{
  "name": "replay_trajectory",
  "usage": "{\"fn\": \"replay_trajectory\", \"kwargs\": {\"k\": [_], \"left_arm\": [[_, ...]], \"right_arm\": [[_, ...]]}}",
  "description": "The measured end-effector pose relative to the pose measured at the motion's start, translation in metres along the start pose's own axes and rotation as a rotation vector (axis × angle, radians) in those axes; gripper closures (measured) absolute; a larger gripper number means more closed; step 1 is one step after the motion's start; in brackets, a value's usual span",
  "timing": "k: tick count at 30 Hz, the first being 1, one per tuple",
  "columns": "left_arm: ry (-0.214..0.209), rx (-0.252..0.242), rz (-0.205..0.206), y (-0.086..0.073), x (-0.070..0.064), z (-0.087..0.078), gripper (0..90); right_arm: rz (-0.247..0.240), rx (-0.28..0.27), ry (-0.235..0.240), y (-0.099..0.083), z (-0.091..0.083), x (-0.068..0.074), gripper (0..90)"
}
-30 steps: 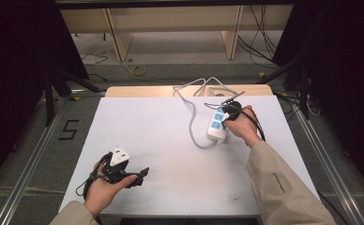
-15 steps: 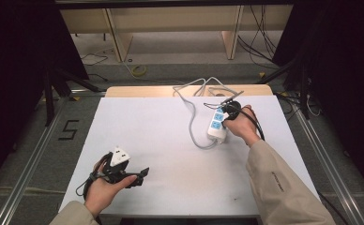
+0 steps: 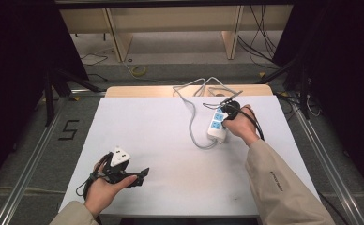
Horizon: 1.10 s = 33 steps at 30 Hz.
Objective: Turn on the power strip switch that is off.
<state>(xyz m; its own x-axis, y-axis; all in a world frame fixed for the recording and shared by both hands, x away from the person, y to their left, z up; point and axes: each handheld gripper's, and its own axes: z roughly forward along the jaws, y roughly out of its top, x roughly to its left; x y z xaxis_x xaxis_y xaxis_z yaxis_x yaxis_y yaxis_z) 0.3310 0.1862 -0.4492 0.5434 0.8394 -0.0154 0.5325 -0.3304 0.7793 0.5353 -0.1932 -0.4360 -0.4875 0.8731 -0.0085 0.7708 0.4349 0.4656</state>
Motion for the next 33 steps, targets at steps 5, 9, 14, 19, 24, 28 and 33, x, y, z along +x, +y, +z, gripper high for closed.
{"fn": "replay_trajectory", "kwargs": {"k": [5,9,14,19,24,28,33], "left_arm": [[0.000,0.000,0.000,0.0000,0.0000,0.0000,13.3],[0.000,-0.001,0.001,0.0001,-0.0003,-0.0002,13.3],[0.000,-0.001,-0.001,0.0001,0.0000,-0.0001,13.3],[0.000,0.000,-0.001,0.0002,-0.0001,-0.0001,13.3],[0.000,0.000,0.001,0.0002,-0.0002,0.0000,13.3],[0.001,0.000,-0.001,0.0001,0.0000,0.0000,13.3],[0.000,0.000,0.001,0.0002,-0.0004,0.0000,13.3]], "right_arm": [[0.001,0.000,-0.002,-0.0002,0.0001,0.0002,90.0],[0.004,0.003,-0.002,0.0002,0.0001,0.0003,90.0],[-0.001,0.002,-0.005,0.0003,0.0003,0.0003,90.0],[0.007,0.004,-0.002,0.0003,0.0003,0.0002,90.0],[0.010,0.007,0.000,0.0004,0.0003,-0.0003,90.0],[0.001,0.009,-0.008,0.0009,0.0006,0.0007,90.0],[0.009,0.008,-0.004,0.0007,0.0006,0.0003,90.0]]}}
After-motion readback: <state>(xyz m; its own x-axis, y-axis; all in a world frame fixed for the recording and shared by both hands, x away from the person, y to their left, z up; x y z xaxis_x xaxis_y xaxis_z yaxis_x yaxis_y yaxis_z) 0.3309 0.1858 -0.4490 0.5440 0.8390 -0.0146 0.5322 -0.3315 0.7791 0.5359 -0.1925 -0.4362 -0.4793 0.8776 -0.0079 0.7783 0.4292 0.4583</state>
